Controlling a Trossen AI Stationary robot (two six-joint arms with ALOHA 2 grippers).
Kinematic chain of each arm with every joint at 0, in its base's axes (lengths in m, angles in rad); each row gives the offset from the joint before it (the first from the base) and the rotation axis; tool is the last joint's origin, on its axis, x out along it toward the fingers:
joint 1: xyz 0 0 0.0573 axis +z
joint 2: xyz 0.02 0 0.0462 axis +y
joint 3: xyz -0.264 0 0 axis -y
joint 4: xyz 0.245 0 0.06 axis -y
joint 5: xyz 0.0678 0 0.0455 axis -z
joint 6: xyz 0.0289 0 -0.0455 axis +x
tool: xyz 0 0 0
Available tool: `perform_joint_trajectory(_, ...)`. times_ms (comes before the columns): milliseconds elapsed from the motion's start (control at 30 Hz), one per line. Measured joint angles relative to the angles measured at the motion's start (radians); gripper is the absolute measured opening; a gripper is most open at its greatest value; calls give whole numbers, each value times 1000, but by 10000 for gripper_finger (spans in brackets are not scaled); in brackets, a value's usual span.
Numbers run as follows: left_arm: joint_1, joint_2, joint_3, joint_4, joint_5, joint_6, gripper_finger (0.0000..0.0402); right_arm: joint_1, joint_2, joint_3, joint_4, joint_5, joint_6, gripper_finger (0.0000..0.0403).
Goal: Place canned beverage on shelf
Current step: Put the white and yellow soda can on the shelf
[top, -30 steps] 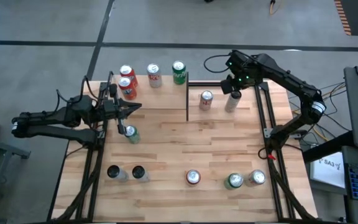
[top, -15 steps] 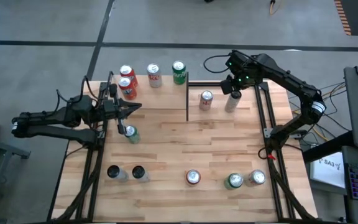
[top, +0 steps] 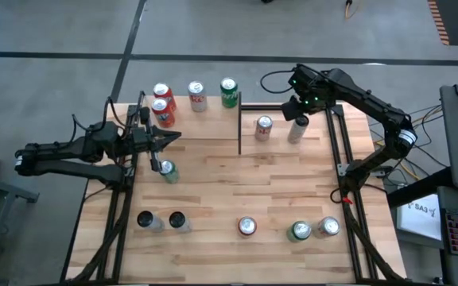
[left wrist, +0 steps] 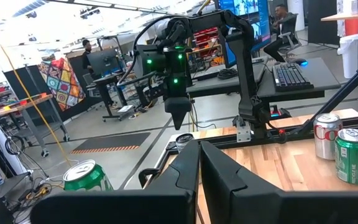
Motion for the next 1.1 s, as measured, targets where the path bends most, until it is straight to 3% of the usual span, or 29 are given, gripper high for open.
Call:
perform_joint_trajectory(233,0,0,0,0,0,0,0,0,0,0,0,-3,4,221)
perform_joint_trajectory(633,0,0,0,0,0,0,0,-2,48,-74,21,35,1,224)
perform_joint_trajectory(1100,0,0,0,0,0,0,0,-2,136,-59,22,51,-45,224)
